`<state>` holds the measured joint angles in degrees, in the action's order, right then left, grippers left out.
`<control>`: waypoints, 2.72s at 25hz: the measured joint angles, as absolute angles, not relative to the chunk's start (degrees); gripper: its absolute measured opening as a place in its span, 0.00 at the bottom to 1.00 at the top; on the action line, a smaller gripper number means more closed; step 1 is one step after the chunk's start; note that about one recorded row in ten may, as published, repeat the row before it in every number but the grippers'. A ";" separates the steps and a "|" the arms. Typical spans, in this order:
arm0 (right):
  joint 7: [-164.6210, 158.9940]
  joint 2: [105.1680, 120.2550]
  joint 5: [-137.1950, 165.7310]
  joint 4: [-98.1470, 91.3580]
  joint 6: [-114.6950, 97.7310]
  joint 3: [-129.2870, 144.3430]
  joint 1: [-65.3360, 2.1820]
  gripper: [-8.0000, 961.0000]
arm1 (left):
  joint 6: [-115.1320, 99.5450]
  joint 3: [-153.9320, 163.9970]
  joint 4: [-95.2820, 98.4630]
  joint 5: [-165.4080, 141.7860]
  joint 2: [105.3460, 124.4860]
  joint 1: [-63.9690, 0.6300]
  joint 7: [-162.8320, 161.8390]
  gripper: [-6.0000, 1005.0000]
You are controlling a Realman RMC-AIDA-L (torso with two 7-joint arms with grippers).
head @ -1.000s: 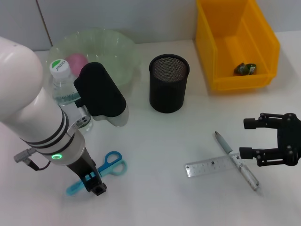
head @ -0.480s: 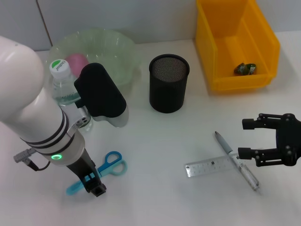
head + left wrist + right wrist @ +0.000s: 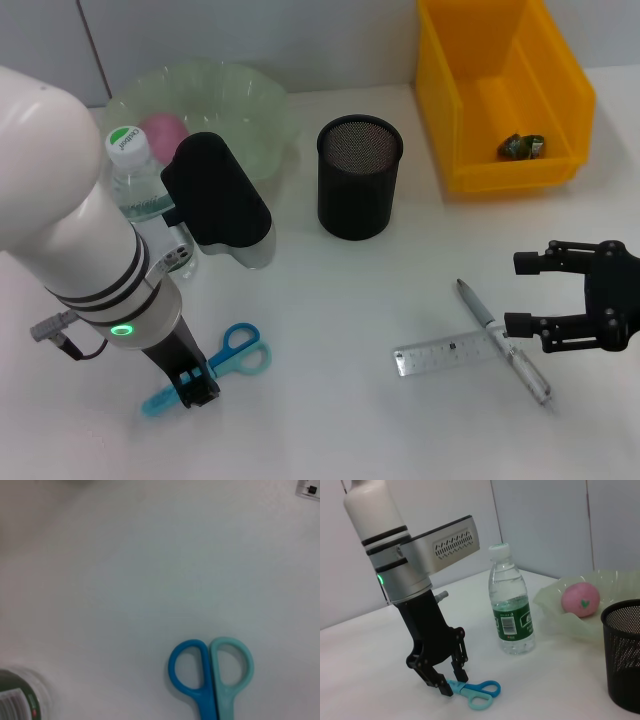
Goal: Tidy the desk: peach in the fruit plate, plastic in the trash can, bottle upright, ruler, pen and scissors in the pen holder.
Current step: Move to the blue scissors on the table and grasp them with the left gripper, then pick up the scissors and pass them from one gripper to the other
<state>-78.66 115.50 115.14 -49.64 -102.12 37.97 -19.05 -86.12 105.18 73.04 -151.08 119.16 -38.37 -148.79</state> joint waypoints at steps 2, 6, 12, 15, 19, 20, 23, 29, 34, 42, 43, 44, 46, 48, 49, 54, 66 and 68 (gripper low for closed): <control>-78.65 115.49 115.14 -49.64 -102.12 37.97 -19.06 0.86 | -86.13 105.18 73.04 -151.07 119.17 -38.39 -148.75 0.37; -78.65 115.48 115.14 -49.65 -102.12 37.97 -19.07 0.86 | -86.13 105.18 72.87 -151.08 119.18 -38.41 -148.70 0.34; -78.66 115.48 115.14 -49.66 -102.13 37.97 -19.13 0.86 | -85.86 105.18 72.64 -151.12 119.18 -38.41 -148.70 0.35; -78.66 115.48 115.14 -49.66 -102.13 37.97 -19.31 0.86 | -85.78 105.18 72.59 -151.28 119.18 -38.49 -148.73 0.35; -78.66 115.48 115.14 -49.66 -102.13 37.97 -19.43 0.86 | -85.72 105.18 72.57 -151.41 119.18 -38.50 -148.77 0.35; -78.66 115.48 115.14 -49.66 -102.12 37.97 -19.43 0.86 | -85.68 105.19 72.57 -151.40 119.18 -38.50 -148.75 0.35; -78.66 115.48 115.15 -49.66 -102.13 37.97 -19.43 0.86 | -85.62 105.24 72.57 -151.38 119.18 -38.47 -148.71 0.38; -78.66 115.48 115.19 -49.66 -102.12 37.96 -19.42 0.86 | -85.54 105.25 72.57 -151.24 119.18 -38.35 -148.71 0.38; -78.66 115.48 115.22 -49.66 -102.13 37.87 -19.43 0.86 | -85.52 105.50 72.43 -151.21 119.18 -38.29 -148.70 0.37; -78.65 115.48 115.22 -49.65 -102.13 37.90 -19.51 0.86 | -85.13 105.69 71.79 -151.25 119.18 -38.37 -148.68 0.37; -78.66 115.48 115.23 -49.66 -102.13 37.89 -19.51 0.86 | -85.00 105.69 71.77 -151.34 119.18 -38.34 -148.67 0.36; -78.65 115.48 115.23 -49.65 -102.13 37.88 -19.51 0.86 | -84.94 105.70 71.71 -151.32 119.18 -38.36 -148.67 0.36; -78.66 115.48 115.23 -49.61 -102.13 37.81 -19.51 0.86 | -84.88 105.54 71.46 -151.19 119.18 -38.49 -148.60 0.36; -78.66 115.55 115.23 -49.59 -102.13 37.72 -19.52 0.85 | -84.82 105.48 70.80 -150.90 119.18 -38.71 -148.07 0.36; -78.66 115.55 115.23 -49.59 -102.13 37.72 -19.52 0.85 | -84.82 105.48 70.80 -150.90 119.18 -38.71 -148.07 0.36; -78.66 115.66 115.23 -49.57 -102.31 37.49 -19.60 0.85 | -84.62 105.81 70.83 -150.67 119.18 -38.81 -147.86 0.23; -78.97 115.85 114.71 -49.71 -102.40 34.25 -19.71 0.85 | -84.75 104.83 75.23 -149.59 119.17 -38.11 -147.66 0.23; -78.83 116.05 114.70 -49.70 -102.38 32.29 -19.84 0.85 | -84.85 104.31 75.86 -149.36 119.11 -37.94 -147.73 0.23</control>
<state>-78.83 116.05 114.70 -49.70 -102.38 32.29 -19.84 -84.85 104.31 75.86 -149.36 119.11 -37.94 -147.73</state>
